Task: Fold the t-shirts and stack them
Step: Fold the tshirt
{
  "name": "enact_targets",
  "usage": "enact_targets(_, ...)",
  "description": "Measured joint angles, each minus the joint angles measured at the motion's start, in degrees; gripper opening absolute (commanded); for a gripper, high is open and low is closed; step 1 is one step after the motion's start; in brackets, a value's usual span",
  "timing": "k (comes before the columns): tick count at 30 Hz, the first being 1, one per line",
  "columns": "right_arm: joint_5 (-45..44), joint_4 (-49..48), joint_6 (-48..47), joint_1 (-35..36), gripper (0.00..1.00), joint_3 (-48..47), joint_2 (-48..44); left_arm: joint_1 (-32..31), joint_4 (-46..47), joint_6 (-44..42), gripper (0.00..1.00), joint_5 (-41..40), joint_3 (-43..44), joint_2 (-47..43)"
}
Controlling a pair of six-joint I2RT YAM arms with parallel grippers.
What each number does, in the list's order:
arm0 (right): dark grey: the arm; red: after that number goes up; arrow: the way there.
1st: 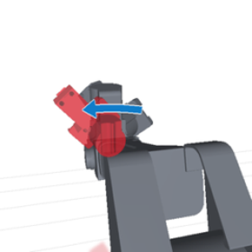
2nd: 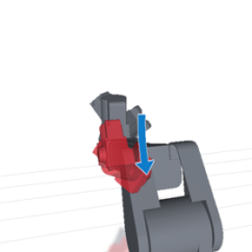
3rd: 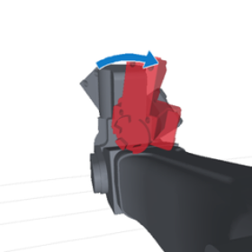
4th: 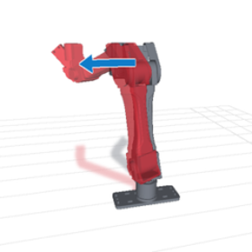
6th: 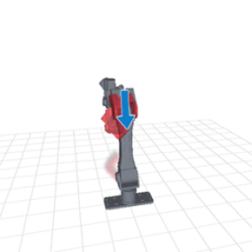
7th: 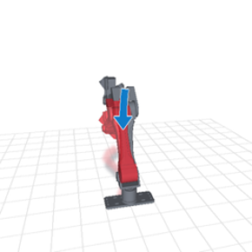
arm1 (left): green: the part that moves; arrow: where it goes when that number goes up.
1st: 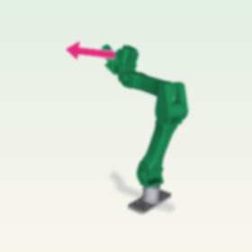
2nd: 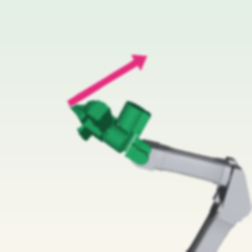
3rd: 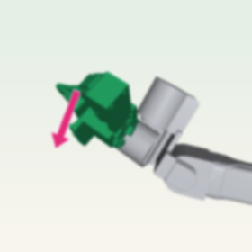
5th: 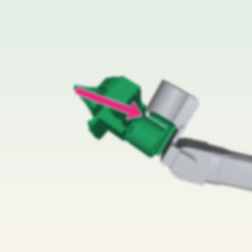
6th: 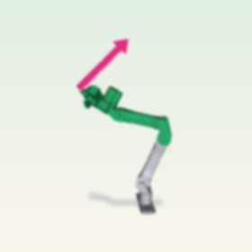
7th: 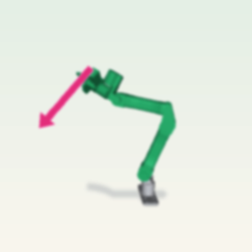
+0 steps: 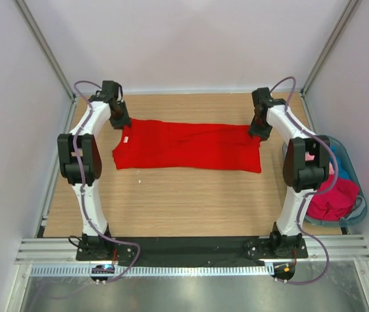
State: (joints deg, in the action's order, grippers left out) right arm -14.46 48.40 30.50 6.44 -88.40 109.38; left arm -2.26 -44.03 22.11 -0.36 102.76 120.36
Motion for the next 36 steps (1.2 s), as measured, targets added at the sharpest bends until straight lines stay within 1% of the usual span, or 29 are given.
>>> enact_targets(4,-1.09,-0.52,-0.61,-0.46,0.4,-5.68,6.19,-1.95,3.43,1.03,0.33,4.46,0.2,0.39)
enact_targets(9,-1.81,-0.35,-1.03,-1.57,0.39,-8.33,12.0,-3.32,6.82,1.46,0.33,7.78,0.2,3.54)
enact_targets(14,-1.95,-0.59,-1.51,-3.08,0.39,-8.02,13.2,-3.04,7.63,1.4,0.33,8.0,0.2,8.61)
enact_targets(20,-1.95,-2.45,-2.01,-3.67,0.38,-6.38,13.35,-2.78,7.96,1.2,0.33,8.09,1.86,9.81)
enact_targets(22,-1.92,-2.86,-2.32,-3.67,0.35,-6.29,13.35,-2.78,7.91,1.11,0.33,8.09,2.75,10.4)
enact_targets(25,-1.84,-3.41,-2.75,-3.67,0.15,-6.29,13.51,-2.78,7.52,0.79,0.33,8.02,4.61,11.56)
enact_targets(26,-1.81,-3.72,-2.86,-3.67,0.05,-6.32,13.66,-2.8,7.39,0.55,0.33,7.96,5.4,12.0)
enact_targets(27,-1.86,-3.91,-3.06,-3.65,0.01,-6.32,13.68,-2.8,7.37,0.35,0.33,7.89,5.88,12.33)
enact_targets(36,-3.61,-4.15,-3.26,-3.61,0.01,-6.4,13.88,-2.45,4.66,-0.35,0.33,7.45,14.73,17.46)
